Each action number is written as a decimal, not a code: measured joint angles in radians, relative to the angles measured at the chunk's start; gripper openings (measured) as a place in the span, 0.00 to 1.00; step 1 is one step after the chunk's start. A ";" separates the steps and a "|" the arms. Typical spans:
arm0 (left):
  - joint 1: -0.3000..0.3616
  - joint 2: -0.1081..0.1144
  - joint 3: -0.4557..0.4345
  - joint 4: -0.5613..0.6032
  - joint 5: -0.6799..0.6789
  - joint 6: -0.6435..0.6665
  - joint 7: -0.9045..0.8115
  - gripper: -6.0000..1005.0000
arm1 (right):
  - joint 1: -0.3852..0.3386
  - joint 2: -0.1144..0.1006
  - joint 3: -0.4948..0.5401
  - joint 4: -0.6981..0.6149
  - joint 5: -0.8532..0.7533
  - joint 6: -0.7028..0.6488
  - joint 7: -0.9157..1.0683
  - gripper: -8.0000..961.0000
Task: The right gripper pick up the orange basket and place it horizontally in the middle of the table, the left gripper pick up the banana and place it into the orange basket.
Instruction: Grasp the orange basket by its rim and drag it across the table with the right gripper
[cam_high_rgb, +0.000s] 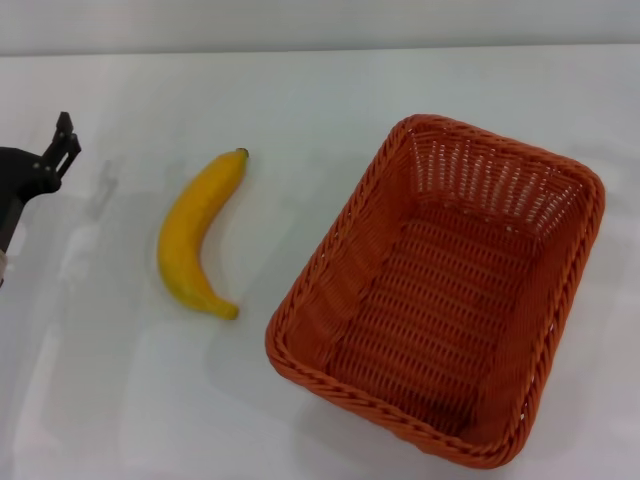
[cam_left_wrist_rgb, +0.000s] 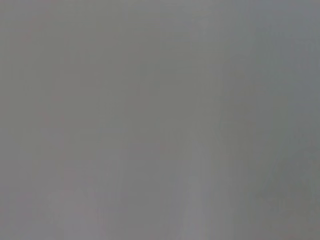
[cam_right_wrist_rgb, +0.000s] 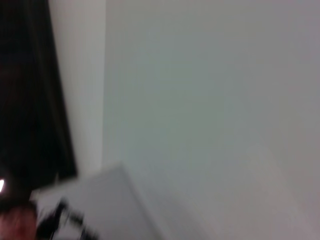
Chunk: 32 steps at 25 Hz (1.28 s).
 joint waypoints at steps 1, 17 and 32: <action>-0.002 0.000 0.000 0.000 0.000 0.000 0.000 0.87 | 0.016 -0.006 0.000 -0.007 -0.035 -0.005 0.014 0.87; -0.013 0.000 0.000 0.000 0.001 -0.003 0.001 0.87 | 0.294 -0.011 -0.053 -0.204 -0.698 0.017 0.245 0.86; -0.015 -0.001 0.007 0.000 0.001 -0.014 0.005 0.87 | 0.385 0.093 -0.116 -0.433 -1.132 0.236 0.373 0.86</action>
